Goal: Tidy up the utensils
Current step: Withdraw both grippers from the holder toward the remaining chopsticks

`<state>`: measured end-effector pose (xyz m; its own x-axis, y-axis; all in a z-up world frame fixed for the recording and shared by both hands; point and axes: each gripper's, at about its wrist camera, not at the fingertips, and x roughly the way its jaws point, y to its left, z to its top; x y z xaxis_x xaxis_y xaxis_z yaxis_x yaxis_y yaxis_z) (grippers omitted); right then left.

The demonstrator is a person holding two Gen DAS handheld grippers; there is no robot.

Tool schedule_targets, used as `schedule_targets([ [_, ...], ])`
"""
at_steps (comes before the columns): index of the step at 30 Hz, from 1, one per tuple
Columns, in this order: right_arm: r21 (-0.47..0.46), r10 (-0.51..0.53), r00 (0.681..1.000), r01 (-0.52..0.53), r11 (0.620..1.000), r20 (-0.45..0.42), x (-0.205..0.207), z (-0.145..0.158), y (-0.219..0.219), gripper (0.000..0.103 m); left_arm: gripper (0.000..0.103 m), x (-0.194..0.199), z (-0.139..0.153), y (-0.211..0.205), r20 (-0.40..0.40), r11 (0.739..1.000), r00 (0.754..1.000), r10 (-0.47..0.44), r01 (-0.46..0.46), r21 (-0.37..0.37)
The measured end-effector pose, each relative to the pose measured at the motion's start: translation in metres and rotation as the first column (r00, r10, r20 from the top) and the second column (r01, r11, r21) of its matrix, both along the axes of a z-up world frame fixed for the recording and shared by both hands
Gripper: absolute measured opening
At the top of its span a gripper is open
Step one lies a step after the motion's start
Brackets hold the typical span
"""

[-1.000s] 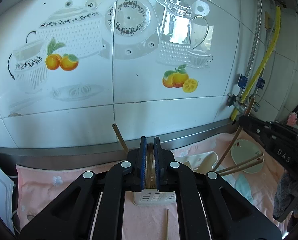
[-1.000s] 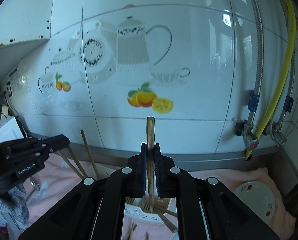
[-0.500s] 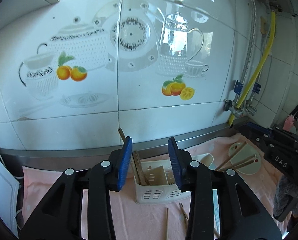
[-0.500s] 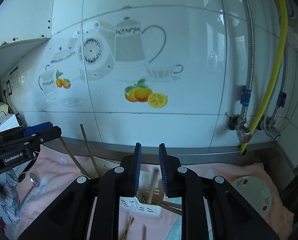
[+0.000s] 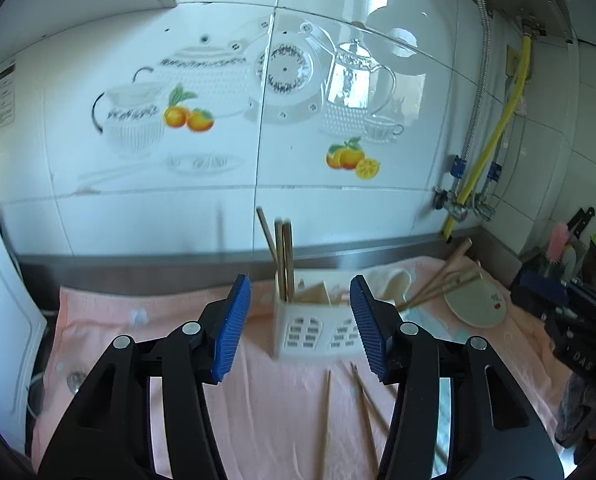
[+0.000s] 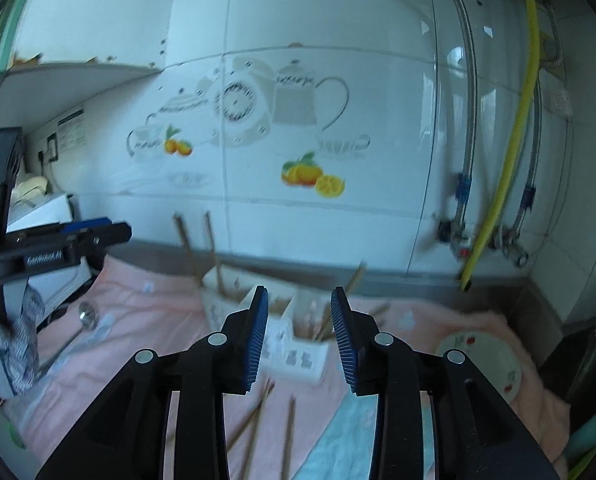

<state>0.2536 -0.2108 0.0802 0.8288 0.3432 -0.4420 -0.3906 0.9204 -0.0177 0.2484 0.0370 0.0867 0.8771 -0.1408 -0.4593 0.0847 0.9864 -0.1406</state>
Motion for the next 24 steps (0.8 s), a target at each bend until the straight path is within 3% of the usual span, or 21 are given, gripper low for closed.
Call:
schedule_targets([
  [14, 0.005, 0.024, 0.980, -0.023, 1.000, -0.198, -0.066, -0.122, 0.007, 0.032, 0.057, -0.069, -0.070, 0.019, -0.054, 0.998, 0.997, 0.062, -0.064, -0.028],
  [24, -0.004, 0.027, 0.948, -0.030, 1.000, -0.317, -0.071, -0.182, 0.021, 0.027, 0.057, -0.092, -0.111, 0.027, -0.114, 0.993, 0.988, 0.100, -0.106, -0.044],
])
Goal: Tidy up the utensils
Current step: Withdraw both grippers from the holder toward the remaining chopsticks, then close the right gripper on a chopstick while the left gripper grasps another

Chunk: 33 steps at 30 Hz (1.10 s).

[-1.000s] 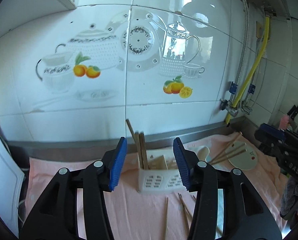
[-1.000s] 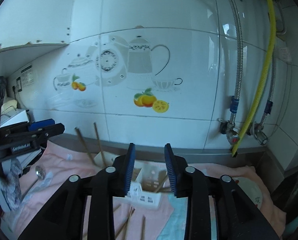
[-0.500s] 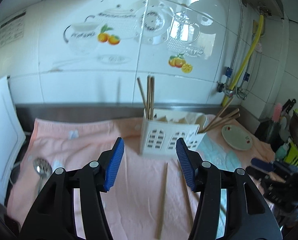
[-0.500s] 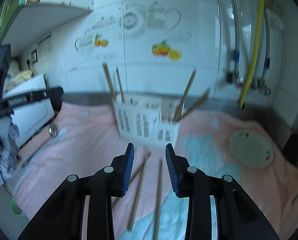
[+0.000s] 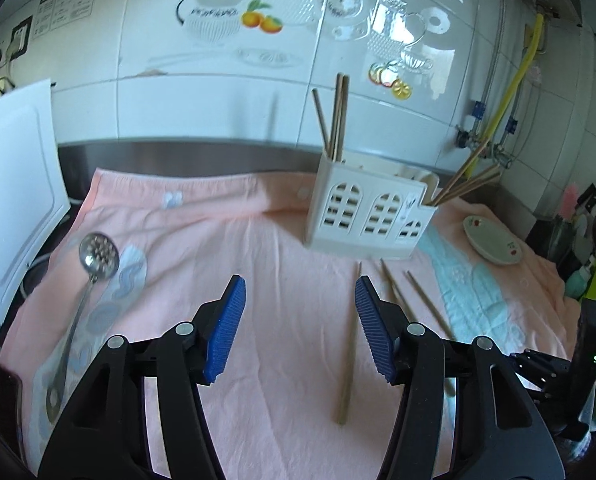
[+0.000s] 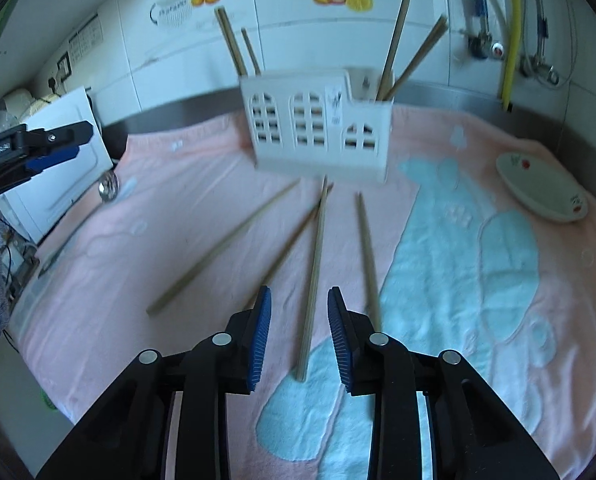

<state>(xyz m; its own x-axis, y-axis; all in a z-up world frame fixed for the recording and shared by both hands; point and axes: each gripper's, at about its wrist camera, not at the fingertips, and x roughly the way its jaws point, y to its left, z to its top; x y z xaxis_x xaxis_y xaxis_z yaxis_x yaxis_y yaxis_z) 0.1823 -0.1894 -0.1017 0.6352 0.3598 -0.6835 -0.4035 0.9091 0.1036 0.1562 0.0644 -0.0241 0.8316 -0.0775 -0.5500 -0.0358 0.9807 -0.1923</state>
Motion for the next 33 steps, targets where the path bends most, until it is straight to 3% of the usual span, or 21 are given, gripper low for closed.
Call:
schedule_targets([
  [15, -0.013, -0.028, 0.995, 0.027, 1.000, -0.099, 0.022, -0.039, 0.008, 0.018, 0.057, -0.009, -0.030, 0.004, -0.062, 1.000, 0.998, 0.007, -0.008, -0.022],
  [33, -0.105, -0.030, 0.998, 0.024, 0.994, -0.059, 0.021, -0.042, 0.018, 0.012, 0.057, -0.007, -0.044, -0.012, -0.103, 0.999, 0.994, -0.036, 0.033, -0.034],
])
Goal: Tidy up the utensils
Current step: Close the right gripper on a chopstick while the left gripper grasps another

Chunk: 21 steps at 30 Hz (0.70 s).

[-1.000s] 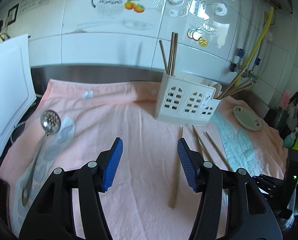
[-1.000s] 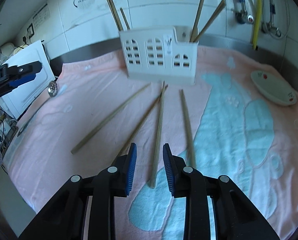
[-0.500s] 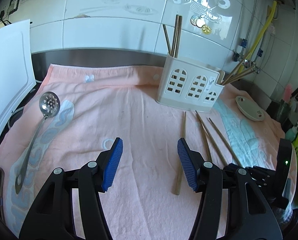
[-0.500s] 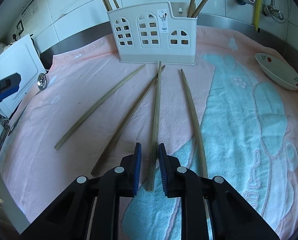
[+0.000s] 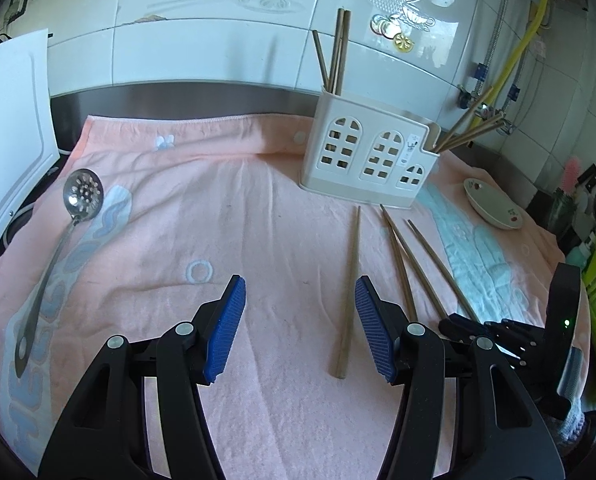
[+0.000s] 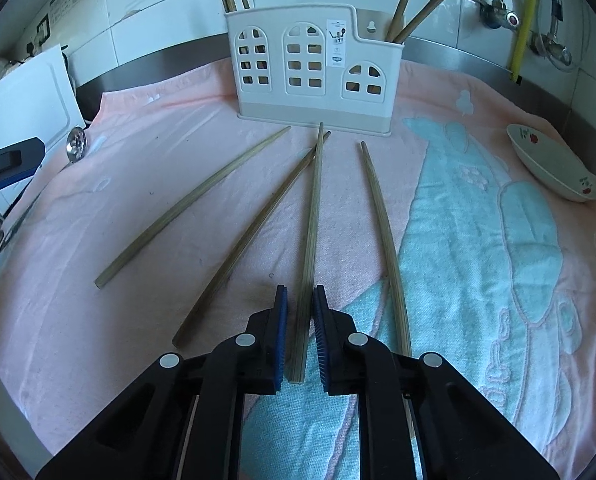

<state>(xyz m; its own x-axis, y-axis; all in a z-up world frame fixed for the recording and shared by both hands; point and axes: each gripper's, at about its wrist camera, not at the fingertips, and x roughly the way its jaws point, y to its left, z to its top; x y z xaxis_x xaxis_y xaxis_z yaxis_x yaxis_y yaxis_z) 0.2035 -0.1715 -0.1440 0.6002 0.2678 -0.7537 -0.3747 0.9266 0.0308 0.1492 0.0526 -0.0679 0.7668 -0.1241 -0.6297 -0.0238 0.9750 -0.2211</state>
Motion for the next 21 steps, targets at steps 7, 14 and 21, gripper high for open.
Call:
schedule_targets([
  [7, -0.002, -0.003, 1.000, 0.003, 1.000, 0.002, 0.001, 0.001, -0.002, 0.008, 0.057, 0.001, -0.004, -0.011, -0.015, 0.999, 0.999, -0.033, 0.033, -0.005],
  [14, 0.031, -0.010, 1.000, 0.009, 0.999, 0.012, -0.004, 0.009, -0.010, 0.007, 0.057, 0.004, -0.012, -0.030, -0.039, 0.995, 0.995, -0.095, 0.094, -0.029],
  [21, 0.068, -0.022, 0.997, 0.018, 0.997, 0.068, -0.011, 0.034, -0.022, 0.007, 0.057, 0.007, -0.023, -0.061, -0.061, 0.983, 0.982, -0.179, 0.177, -0.038],
])
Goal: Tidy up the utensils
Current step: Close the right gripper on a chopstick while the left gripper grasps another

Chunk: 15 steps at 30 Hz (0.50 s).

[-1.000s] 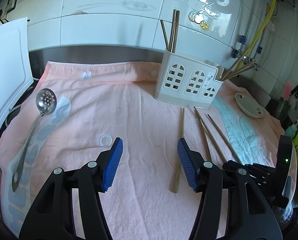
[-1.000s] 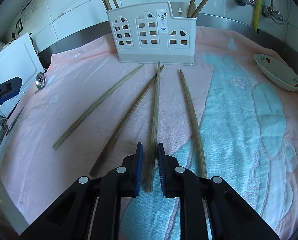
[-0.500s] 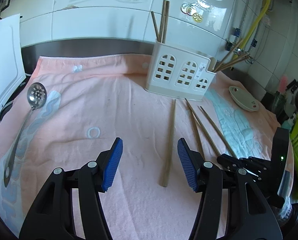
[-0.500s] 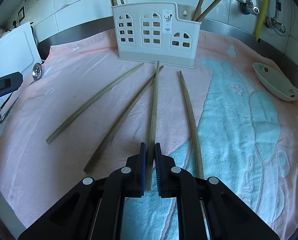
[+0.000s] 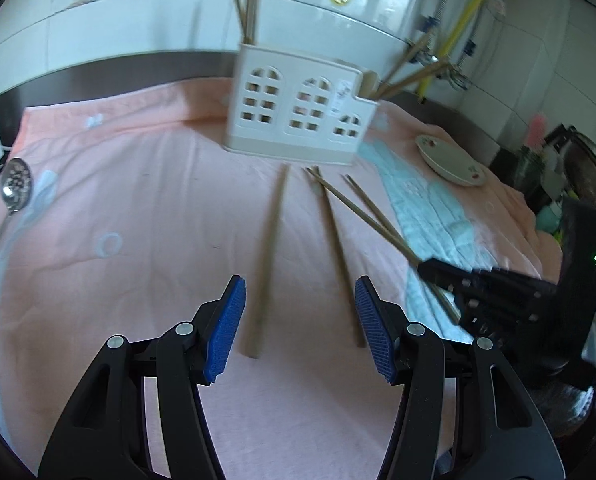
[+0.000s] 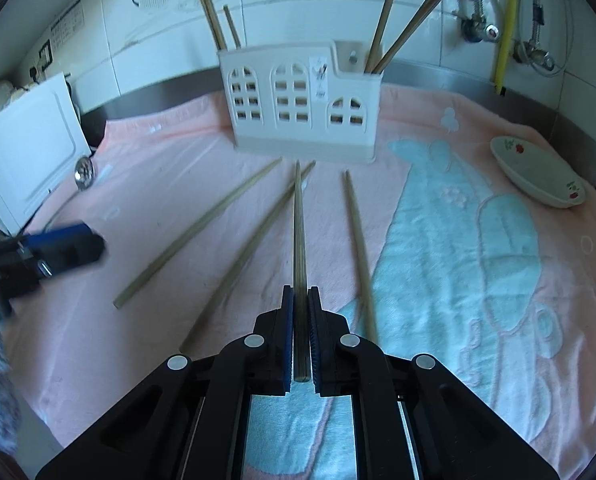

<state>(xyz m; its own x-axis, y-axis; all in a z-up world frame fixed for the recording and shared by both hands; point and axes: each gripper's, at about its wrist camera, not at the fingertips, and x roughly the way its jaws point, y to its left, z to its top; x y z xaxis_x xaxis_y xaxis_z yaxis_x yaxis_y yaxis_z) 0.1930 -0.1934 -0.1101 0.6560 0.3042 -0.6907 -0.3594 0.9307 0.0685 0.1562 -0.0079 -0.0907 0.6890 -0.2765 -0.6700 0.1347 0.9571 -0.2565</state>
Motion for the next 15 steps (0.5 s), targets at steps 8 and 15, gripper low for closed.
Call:
schedule_targets([
  [8, 0.051, -0.014, 0.998, 0.011, 0.999, 0.068, -0.009, 0.029, -0.015, 0.007, 0.056, 0.011, -0.022, -0.035, -0.060, 0.997, 0.995, -0.079, 0.079, -0.002],
  [15, 0.090, -0.023, 0.992, 0.012, 0.996, 0.121, -0.014, 0.051, -0.023, 0.007, 0.032, 0.027, -0.034, -0.049, -0.089, 0.995, 0.991, -0.096, 0.095, -0.011],
])
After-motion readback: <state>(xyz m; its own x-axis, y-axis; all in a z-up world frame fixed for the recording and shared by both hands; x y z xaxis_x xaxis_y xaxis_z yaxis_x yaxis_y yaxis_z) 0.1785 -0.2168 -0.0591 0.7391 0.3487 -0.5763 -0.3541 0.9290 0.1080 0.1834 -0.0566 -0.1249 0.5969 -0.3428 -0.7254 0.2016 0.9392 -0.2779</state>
